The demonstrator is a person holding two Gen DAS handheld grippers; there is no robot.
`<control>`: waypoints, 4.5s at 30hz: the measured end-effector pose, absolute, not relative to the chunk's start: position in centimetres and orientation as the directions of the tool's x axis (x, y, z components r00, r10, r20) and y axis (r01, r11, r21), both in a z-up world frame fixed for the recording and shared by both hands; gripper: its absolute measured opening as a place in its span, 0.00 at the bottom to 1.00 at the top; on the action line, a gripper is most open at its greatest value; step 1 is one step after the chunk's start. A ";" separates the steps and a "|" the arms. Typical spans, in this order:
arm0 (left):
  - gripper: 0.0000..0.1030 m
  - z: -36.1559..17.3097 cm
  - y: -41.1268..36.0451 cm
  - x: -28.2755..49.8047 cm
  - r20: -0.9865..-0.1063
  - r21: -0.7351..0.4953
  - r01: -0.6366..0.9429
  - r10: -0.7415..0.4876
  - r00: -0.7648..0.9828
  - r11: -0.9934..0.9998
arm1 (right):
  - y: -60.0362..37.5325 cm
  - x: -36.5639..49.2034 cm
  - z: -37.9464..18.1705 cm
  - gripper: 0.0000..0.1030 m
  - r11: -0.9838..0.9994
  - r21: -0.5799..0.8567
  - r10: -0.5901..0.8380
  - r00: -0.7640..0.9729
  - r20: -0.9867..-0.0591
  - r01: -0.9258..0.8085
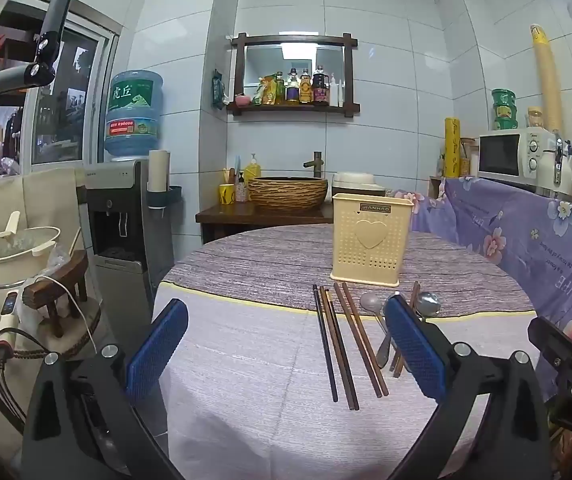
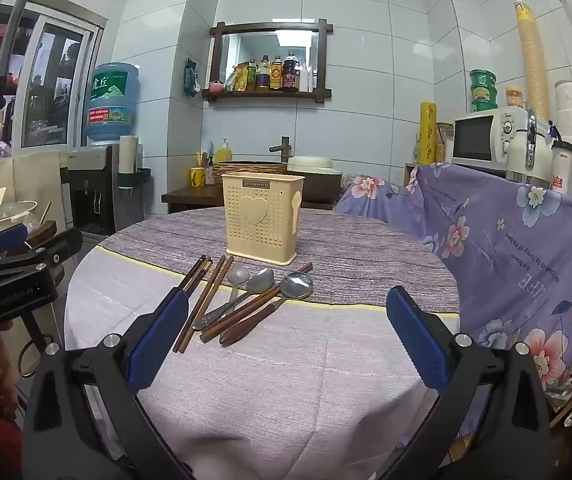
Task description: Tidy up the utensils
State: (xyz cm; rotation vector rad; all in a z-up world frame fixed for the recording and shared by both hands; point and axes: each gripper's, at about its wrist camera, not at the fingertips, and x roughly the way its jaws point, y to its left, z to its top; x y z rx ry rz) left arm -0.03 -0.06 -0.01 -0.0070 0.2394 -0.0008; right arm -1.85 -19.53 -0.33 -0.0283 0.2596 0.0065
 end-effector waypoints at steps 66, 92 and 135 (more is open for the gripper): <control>0.95 -0.5 0.1 0.4 -0.259 -0.001 0.001 -0.001 0.966 1.000 | -19.0 -1.8 -0.5 0.95 0.999 -0.042 0.005 0.965 -0.264 -0.017; 0.95 -0.7 0.1 0.7 -0.270 0.007 -0.002 0.004 0.963 1.000 | -19.2 -1.5 -0.7 0.95 0.999 -0.043 0.006 0.961 -0.277 -0.018; 0.86 -4.1 0.6 15.2 -0.667 0.081 0.090 -0.013 0.745 0.993 | -21.2 19.4 -6.3 0.95 0.996 0.026 -0.032 0.603 -0.797 0.087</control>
